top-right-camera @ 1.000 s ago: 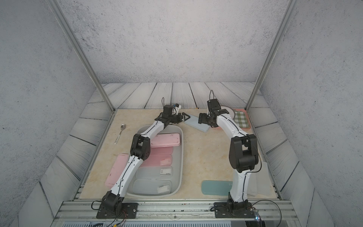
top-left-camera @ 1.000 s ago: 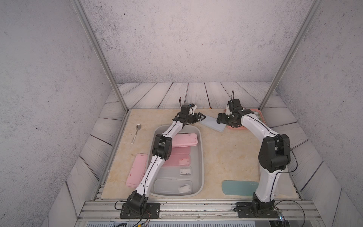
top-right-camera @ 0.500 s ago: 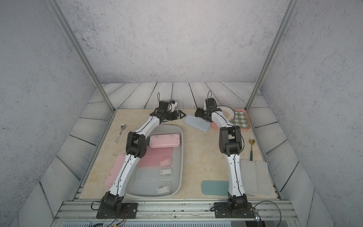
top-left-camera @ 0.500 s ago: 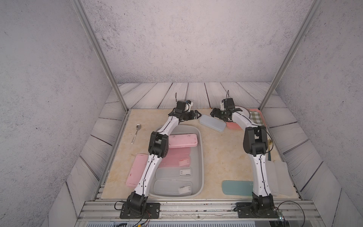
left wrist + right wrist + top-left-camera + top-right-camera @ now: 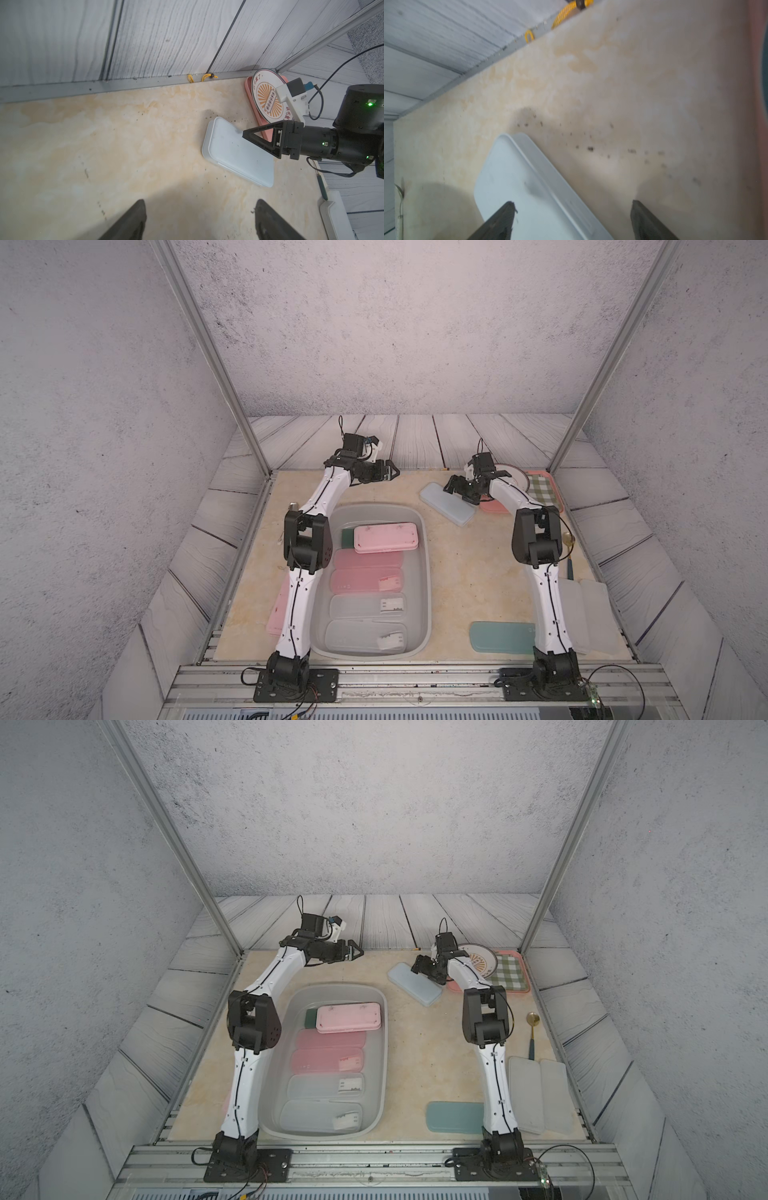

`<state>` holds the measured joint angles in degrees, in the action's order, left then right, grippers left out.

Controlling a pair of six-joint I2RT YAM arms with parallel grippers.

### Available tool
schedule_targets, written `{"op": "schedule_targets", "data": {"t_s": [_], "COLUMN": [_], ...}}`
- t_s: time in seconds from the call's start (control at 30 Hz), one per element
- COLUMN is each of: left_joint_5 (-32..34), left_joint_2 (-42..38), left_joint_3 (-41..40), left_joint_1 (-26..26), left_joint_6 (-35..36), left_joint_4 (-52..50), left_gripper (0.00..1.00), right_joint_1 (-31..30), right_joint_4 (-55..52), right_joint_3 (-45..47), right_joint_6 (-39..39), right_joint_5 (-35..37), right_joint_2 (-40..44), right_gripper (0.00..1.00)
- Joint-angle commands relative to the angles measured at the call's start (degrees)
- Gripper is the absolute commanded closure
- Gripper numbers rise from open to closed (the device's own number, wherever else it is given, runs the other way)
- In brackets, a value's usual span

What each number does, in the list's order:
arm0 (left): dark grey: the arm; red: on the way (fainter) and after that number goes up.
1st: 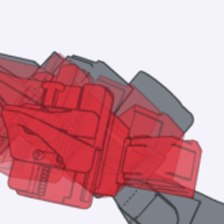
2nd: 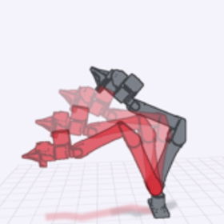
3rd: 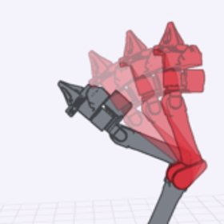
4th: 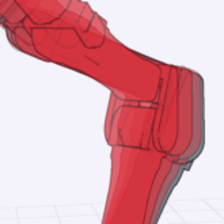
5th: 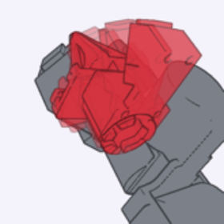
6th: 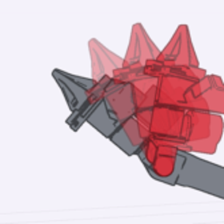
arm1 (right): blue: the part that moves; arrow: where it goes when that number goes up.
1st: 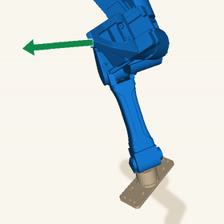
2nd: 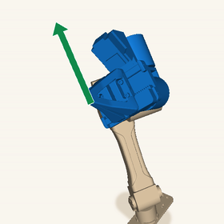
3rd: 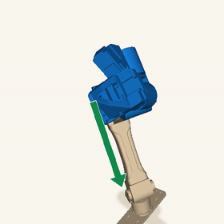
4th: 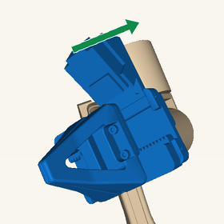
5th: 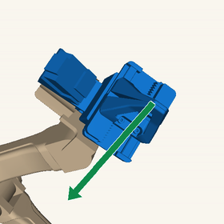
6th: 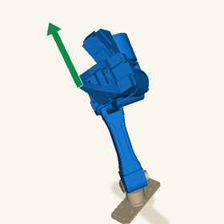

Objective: Put the pencil case into the storage box
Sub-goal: Pick up the pencil case from the center of the board.

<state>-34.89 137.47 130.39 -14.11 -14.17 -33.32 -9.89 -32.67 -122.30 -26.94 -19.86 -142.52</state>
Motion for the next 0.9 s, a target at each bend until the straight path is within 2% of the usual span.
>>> {"op": "schedule_targets", "data": {"t_s": [0.0, 0.13, 0.2, 0.33, 0.4, 0.47, 0.6, 0.87], "left_joint_5": [1.5, 2.9, 3.6, 4.8, 5.0, 5.4, 5.8, 6.5], "left_joint_2": [-6.5, -14.0, -17.2, -21.0, -23.1, -25.4, -27.3, -28.8], "left_joint_3": [-5.1, -12.1, -15.1, -19.5, -23.4, -26.9, -29.9, -31.8], "left_joint_1": [2.2, 4.6, 5.8, 8.4, 9.7, 10.6, 11.8, 13.5], "left_joint_6": [4.3, 6.3, 7.5, 8.6, 7.9, 7.8, 7.7, 7.3], "left_joint_4": [-6.2, -8.6, -10.7, -16.6, -16.2, -15.3, -16.3, -16.4], "left_gripper": [0.17, 0.17, 0.17, 0.17, 0.17, 0.17, 0.17, 0.16], "right_joint_1": [-0.1, -0.4, -1.5, -5.7, -7.9, -9.2, -9.7, -13.4], "right_joint_4": [-12.6, -19.5, -22.0, -24.6, -24.1, -23.7, -24.7, -24.9], "right_joint_3": [2.4, 0.8, -0.1, -1.8, -2.0, -2.6, -3.7, -1.7], "right_joint_6": [7.1, 11.6, 14.1, 20.9, 24.5, 27.2, 27.5, 30.3], "right_joint_5": [1.0, -1.3, 0.8, 11.5, 18.5, 21.8, 20.1, 24.0], "right_joint_2": [5.3, 5.9, 5.9, 6.7, 7.2, 6.8, 5.5, 3.9], "right_gripper": [0.11, 0.11, 0.11, 0.1, 0.05, 0.01, 0.01, 0.01]}}
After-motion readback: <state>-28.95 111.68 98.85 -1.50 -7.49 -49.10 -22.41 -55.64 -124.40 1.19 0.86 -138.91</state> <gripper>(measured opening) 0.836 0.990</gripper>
